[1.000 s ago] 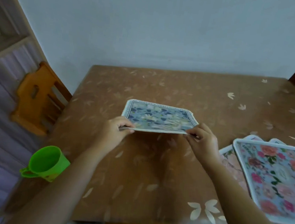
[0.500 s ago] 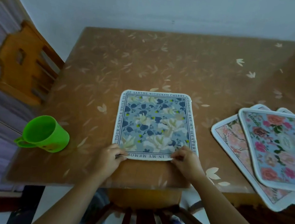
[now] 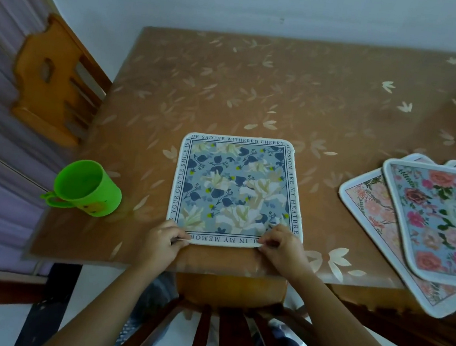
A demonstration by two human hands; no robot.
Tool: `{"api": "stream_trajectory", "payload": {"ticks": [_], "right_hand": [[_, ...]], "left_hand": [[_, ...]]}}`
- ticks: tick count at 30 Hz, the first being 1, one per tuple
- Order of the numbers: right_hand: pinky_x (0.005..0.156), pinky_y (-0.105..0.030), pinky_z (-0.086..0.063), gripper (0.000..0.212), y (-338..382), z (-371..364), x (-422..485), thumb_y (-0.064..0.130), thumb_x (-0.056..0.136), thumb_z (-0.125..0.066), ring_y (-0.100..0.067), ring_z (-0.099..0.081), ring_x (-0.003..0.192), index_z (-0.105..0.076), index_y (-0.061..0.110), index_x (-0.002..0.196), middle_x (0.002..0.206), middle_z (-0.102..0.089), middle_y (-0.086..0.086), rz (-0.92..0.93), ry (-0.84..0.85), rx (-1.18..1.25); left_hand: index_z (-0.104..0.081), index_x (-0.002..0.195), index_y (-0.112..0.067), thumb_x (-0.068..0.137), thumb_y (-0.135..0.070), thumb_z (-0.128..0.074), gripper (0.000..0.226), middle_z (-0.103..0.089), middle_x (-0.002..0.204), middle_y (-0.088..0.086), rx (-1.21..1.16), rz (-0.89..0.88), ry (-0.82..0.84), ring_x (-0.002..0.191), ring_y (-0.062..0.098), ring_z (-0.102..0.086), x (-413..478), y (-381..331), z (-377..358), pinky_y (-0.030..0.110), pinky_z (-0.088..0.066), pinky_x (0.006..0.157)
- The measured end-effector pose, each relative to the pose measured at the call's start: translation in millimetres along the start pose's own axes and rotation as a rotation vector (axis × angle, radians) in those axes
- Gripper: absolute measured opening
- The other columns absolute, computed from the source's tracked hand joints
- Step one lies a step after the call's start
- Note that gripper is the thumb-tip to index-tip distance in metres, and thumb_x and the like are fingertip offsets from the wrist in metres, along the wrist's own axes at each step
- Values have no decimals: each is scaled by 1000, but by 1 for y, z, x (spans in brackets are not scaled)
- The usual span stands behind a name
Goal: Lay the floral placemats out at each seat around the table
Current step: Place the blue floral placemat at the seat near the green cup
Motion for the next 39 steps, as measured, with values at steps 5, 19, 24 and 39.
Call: {"api": "stream_trajectory", "payload": {"ticks": [5, 19, 24, 39], "right_hand": [[75, -15, -44, 9, 0, -2, -7, 1, 72, -71, -18, -57, 88, -67, 5, 79, 88, -55, 0, 35, 20, -33], [74, -35, -45, 8, -10, 14, -20, 9, 74, -70, -25, -52, 92, -65, 7, 79, 91, -59, -9, 50, -124, -194], [80, -36, -46, 10, -13, 11, -21, 9, 73, -71, -23, -50, 93, -64, 6, 79, 91, -58, -9, 5, -120, -149], [78, -28, -39, 14, -19, 7, -26, 7, 71, -73, -15, -44, 91, -63, 9, 81, 92, -56, -5, 28, -143, -143]], "left_hand": [[-68, 81, -6, 74, -2, -70, 8, -59, 85, 5, 106, -31, 6, 84, 20, -55, -5, -1, -4, 20, -38, 71], [-68, 83, -4, 74, -1, -69, 9, -61, 87, 9, 196, -162, 5, 87, 23, -55, -11, -19, -14, 26, -38, 74], [-66, 79, -5, 75, 0, -68, 6, -60, 86, 6, 132, -114, -10, 85, 19, -53, -11, -16, -15, 24, -39, 74], [-65, 77, -13, 74, -11, -72, 7, -58, 86, 0, 158, -92, 3, 84, 11, -47, -8, -7, -16, 18, -31, 70]]}}
Point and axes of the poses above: each hand's wrist, its own x-axis towards the middle knuckle, its own z-axis out of the back of the hand, y = z × x, the point moved 6 cm from there along x, towards the middle knuckle
